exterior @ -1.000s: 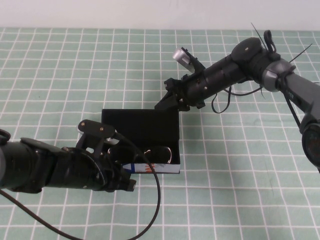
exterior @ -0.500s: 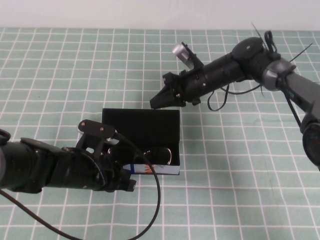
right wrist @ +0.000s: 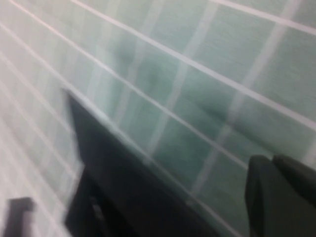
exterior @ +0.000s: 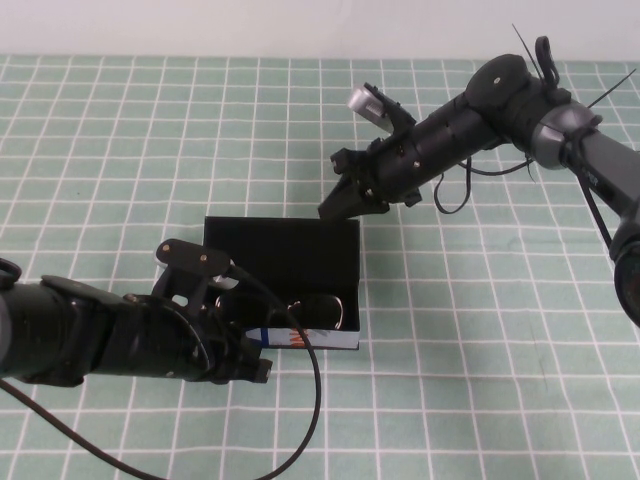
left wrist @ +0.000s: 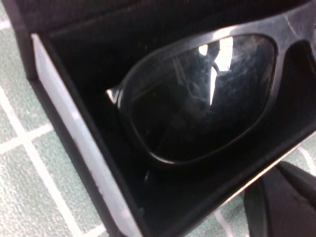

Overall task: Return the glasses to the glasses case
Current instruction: Close the glasses case

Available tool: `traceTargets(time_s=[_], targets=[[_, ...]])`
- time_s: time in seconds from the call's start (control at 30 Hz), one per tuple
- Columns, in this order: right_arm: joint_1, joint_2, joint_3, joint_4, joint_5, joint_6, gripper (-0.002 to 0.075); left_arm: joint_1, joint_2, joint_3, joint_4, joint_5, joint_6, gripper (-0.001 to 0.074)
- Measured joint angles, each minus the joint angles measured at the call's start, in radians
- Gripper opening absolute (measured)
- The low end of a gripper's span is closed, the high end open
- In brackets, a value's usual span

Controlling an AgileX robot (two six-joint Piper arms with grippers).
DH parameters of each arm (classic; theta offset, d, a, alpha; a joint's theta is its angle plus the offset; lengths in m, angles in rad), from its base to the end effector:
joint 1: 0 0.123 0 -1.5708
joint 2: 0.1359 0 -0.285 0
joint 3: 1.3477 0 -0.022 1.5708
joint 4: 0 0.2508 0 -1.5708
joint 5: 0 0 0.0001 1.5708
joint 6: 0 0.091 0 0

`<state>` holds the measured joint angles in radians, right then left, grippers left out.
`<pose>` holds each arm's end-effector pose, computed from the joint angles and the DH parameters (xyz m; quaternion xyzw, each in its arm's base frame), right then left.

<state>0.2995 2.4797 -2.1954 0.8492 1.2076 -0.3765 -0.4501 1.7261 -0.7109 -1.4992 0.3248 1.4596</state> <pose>0.4755 0.2137 0.1771 -0.1937 0.8945 0.3927 0.0908 0.2573 -0.1566 0.1382 0.2415 0.9099 -0.2214 0.2547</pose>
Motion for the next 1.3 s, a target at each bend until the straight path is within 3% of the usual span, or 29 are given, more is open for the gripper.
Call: traceTargets(time_s=[0.47, 1.0, 1.3], targets=[[0.013, -0.013, 0.000, -0.030, 0.003, 0.041, -0.0011, 0.000, 0.000, 0.000, 0.000, -0.008, 0.000, -0.0001], [0.125, -0.066, 0.002, -0.046, 0.007, 0.091, -0.0011, -0.006, 0.000, 0.000, -0.007, -0.023, 0.000, -0.0001], [0.177, -0.166, 0.156, -0.079, 0.007, 0.096, -0.0011, -0.008, 0.000, 0.000, -0.007, -0.025, 0.000, -0.0001]])
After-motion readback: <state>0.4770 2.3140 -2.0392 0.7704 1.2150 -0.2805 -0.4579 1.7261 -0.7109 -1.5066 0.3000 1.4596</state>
